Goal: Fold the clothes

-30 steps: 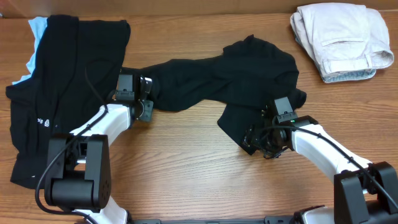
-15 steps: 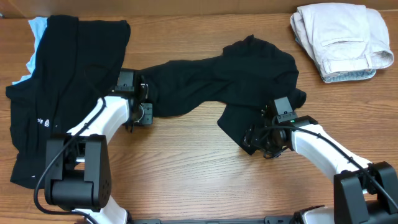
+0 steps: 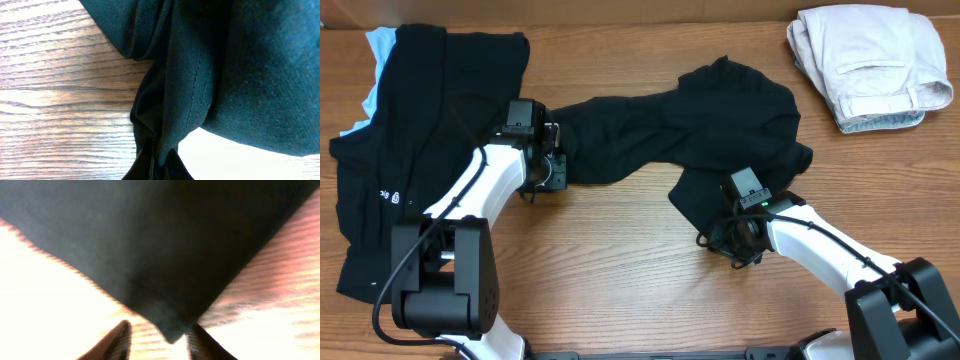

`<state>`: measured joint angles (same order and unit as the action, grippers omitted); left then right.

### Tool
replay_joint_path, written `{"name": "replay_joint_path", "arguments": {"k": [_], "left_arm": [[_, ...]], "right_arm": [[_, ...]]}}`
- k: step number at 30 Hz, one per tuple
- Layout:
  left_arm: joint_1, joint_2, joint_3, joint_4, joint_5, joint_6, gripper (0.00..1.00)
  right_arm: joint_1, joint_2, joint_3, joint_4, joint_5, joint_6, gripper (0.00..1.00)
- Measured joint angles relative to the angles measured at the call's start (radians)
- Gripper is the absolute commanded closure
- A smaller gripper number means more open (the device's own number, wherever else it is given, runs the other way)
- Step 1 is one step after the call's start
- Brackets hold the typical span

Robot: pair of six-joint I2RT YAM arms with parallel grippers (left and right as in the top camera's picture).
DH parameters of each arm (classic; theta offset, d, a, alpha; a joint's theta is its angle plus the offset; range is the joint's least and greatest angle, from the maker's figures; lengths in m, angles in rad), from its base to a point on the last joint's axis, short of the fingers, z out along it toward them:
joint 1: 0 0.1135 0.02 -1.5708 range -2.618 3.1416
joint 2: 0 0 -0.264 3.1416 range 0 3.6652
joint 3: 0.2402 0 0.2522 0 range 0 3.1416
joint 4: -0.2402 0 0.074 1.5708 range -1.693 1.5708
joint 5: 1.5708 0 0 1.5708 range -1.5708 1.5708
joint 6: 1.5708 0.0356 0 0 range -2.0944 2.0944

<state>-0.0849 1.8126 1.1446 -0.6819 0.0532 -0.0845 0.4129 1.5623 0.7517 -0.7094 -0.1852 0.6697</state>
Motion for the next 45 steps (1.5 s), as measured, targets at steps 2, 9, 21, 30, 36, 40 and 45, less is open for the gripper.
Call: {"name": "replay_joint_path", "arguments": {"k": [2, 9, 21, 30, 36, 40, 45], "left_arm": [[0.0, 0.0, 0.0, 0.0, 0.0, 0.0, 0.96], [0.0, 0.0, 0.0, 0.002, 0.0, -0.004, 0.96], [0.0, 0.0, 0.0, 0.02, 0.001, -0.014, 0.96], [0.0, 0.0, 0.0, 0.022, 0.004, -0.019, 0.96], [0.0, 0.0, 0.003, 0.006, 0.004, -0.021, 0.96], [0.001, 0.008, 0.074, -0.118, 0.005, -0.021, 0.96], [0.005, 0.023, 0.381, -0.393, 0.006, 0.013, 0.96]], "right_arm": [[0.0, 0.001, -0.001, -0.003, 0.02, 0.024, 0.9], [-0.013, 0.002, -0.001, 0.004, 0.064, 0.066, 0.58], [-0.027, 0.0, 0.01, 0.059, 0.087, 0.064, 0.51], [-0.013, 0.005, 0.005, 0.04, 0.117, 0.062, 0.96], [0.001, 0.007, 0.005, 0.039, 0.126, 0.063, 0.96], [-0.032, 0.003, 0.021, -0.035, 0.13, 0.042, 0.96], [-0.182, -0.07, 0.2, -0.248, 0.142, -0.055, 0.96]]}}
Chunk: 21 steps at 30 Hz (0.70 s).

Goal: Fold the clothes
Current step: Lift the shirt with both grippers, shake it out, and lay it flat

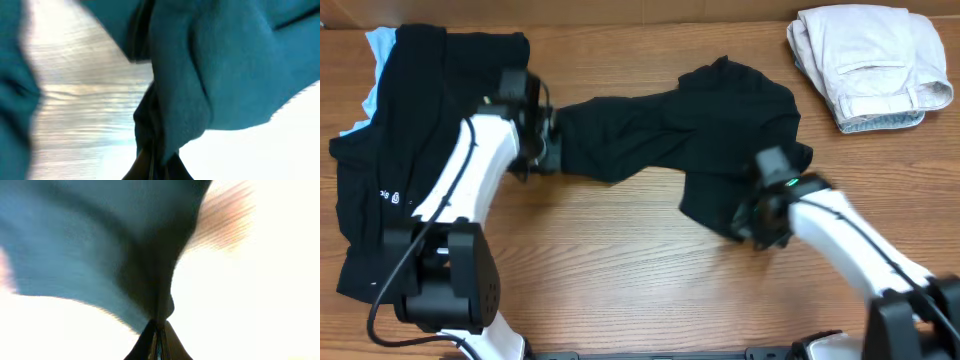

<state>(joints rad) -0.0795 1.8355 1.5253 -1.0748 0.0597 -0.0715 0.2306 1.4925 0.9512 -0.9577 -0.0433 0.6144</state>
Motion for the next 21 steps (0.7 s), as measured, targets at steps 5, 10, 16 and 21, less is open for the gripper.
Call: {"name": "replay_joint_path", "arguments": {"k": [5, 10, 16, 21], "left_arm": [[0.002, -0.001, 0.38, -0.194, -0.012, 0.023, 0.96], [0.002, -0.001, 0.706, -0.324, -0.023, 0.027, 0.96], [0.002, -0.001, 1.005, -0.389, -0.027, 0.027, 0.96], [0.002, -0.001, 1.165, -0.419, -0.032, 0.027, 0.96]], "right_arm": [[-0.17, -0.095, 0.336, -0.177, 0.006, -0.116, 0.96], [-0.339, -0.129, 0.767, -0.358, 0.007, -0.223, 0.96], [-0.446, -0.144, 1.049, -0.458, 0.005, -0.275, 0.96], [-0.515, -0.145, 1.234, -0.539, -0.002, -0.292, 0.96]]}}
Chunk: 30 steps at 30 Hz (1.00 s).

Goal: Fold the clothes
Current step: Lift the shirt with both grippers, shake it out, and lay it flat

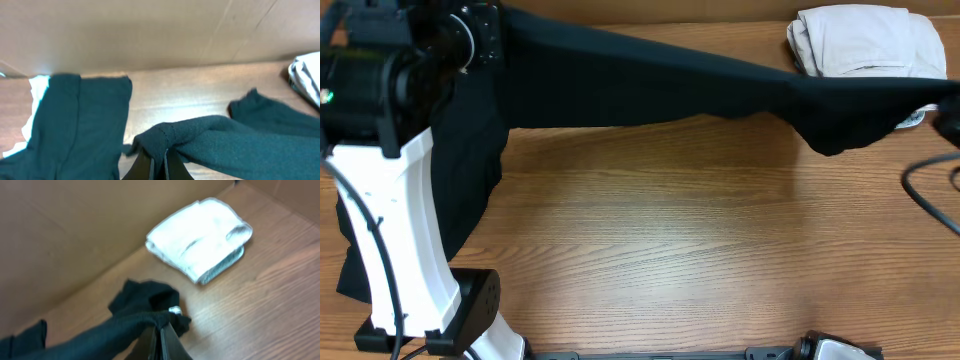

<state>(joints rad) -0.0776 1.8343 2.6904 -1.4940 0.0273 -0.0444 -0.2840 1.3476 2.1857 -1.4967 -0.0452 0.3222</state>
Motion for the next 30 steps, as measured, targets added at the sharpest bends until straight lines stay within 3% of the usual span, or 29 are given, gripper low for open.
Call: {"name": "replay_joint_path", "arguments": {"k": [8, 17, 23, 30], "left_arm": [[-0.001, -0.082, 0.116, -0.011, -0.098, 0.003, 0.96], [-0.001, -0.361, 0.153, -0.005, -0.212, 0.003, 0.96], [0.0, -0.447, 0.175, -0.011, -0.242, 0.003, 0.96], [0.0, -0.368, 0.105, -0.053, -0.249, 0.003, 0.96]], "right_arm": [[-0.05, -0.004, 0.305, -0.068, -0.008, -0.008, 0.96], [-0.056, -0.037, 0.674, -0.199, -0.006, -0.008, 0.96], [-0.056, -0.129, 0.735, -0.199, 0.015, -0.009, 0.96], [-0.057, -0.138, 0.673, -0.2, 0.015, -0.02, 0.96]]}}
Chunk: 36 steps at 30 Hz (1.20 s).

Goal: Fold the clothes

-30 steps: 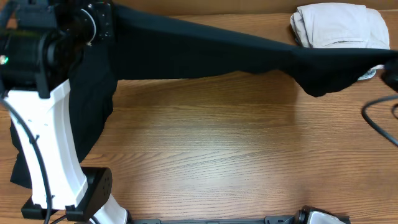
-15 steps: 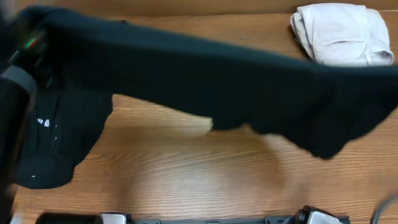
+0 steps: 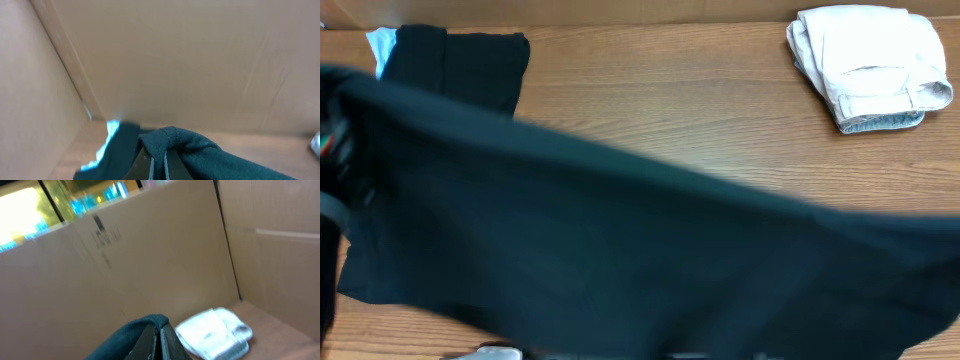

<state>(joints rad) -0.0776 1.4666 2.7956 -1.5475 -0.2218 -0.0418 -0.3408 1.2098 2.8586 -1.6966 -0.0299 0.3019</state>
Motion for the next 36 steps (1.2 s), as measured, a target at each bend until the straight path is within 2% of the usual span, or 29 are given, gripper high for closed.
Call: {"name": "replay_joint_path", "arguments": {"k": [7, 15, 25, 30, 36], "left_arm": [[0.0, 0.26, -0.096, -0.011, 0.0, 0.0, 0.96], [-0.001, 0.623, -0.124, 0.014, 0.001, -0.001, 0.96], [0.0, 1.035, -0.125, 0.291, 0.002, -0.001, 0.96], [0.005, 1.144, -0.127, 0.419, 0.001, -0.001, 0.96], [0.014, 1.158, -0.125, 0.486, 0.001, -0.004, 0.96]], "right_arm": [[0.0, 0.127, -0.193, 0.013, -0.115, -0.064, 0.96], [0.032, 0.508, -0.392, 0.065, -0.228, -0.146, 0.96], [0.194, 0.95, -0.425, 0.402, -0.219, -0.162, 0.96], [0.226, 1.064, -0.426, 0.499, -0.202, -0.136, 0.96], [0.22, 1.078, -0.426, 0.482, -0.191, -0.13, 0.96]]}}
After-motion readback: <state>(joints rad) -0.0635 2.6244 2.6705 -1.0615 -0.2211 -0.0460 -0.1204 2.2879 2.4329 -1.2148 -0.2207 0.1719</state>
